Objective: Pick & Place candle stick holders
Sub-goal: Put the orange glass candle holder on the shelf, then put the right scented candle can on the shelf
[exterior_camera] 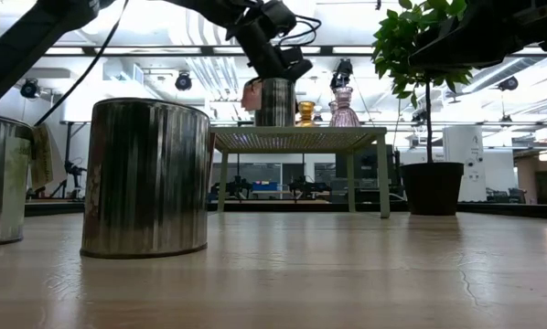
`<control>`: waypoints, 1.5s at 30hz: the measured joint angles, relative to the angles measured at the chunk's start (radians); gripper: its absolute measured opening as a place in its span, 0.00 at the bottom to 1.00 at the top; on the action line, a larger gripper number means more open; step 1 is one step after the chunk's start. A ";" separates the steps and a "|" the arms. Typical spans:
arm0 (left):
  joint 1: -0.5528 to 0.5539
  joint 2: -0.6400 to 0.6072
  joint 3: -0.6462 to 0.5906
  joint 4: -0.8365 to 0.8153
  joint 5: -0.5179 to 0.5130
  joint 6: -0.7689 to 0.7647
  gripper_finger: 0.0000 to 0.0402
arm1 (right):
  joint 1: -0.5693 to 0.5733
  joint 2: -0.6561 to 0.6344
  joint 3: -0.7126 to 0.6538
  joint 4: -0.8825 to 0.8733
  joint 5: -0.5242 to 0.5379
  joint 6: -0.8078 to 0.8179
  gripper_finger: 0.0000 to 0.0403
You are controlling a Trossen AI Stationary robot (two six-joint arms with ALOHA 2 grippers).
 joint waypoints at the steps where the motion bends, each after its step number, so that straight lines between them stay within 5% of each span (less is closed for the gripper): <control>1: 0.000 0.000 0.000 0.005 0.003 -0.003 0.00 | 0.000 0.000 0.000 0.000 0.000 0.001 0.02; 15: -0.001 -0.011 0.002 0.028 0.016 -0.009 0.01 | 0.000 0.000 0.000 0.000 0.000 0.001 0.02; 23: -0.001 -0.118 0.004 0.019 -0.007 0.006 0.02 | 0.000 0.000 0.000 -0.001 0.000 0.005 0.02; 45: -0.169 -0.274 -0.017 -0.293 0.152 0.018 0.01 | 0.000 0.000 0.001 -0.001 0.000 0.020 0.02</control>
